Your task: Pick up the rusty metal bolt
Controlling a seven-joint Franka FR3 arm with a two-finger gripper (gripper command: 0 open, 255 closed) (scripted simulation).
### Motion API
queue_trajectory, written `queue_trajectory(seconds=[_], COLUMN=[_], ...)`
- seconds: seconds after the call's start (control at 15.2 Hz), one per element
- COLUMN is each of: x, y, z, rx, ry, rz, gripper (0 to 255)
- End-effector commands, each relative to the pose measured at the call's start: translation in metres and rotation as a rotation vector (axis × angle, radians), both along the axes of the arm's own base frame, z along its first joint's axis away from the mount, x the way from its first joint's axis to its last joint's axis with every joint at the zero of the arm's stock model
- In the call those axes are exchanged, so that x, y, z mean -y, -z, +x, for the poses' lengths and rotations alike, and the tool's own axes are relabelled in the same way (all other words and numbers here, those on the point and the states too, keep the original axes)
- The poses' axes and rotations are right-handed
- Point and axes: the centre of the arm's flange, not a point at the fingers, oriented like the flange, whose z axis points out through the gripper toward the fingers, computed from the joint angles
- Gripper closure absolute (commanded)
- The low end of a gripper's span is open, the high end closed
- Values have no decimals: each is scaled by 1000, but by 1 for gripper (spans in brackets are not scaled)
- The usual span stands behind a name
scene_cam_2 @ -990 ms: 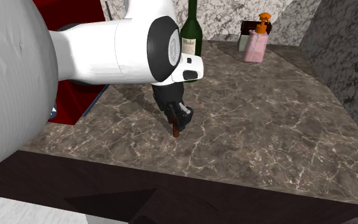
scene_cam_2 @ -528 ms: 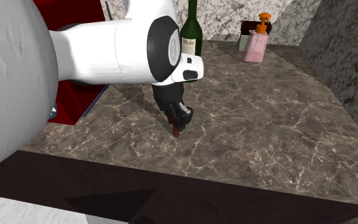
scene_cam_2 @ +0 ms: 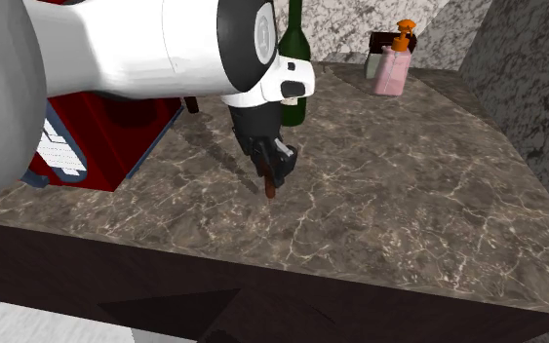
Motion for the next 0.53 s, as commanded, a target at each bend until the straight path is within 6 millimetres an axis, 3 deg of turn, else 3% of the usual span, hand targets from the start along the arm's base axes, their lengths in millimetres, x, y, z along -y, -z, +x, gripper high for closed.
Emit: queue_trajectory(seconds=[0.0,0.46], x=[0,0], y=[-11,-43], z=[0,0], rx=[0,0], ry=[0,0], rz=[0,0], gripper=[255,255])
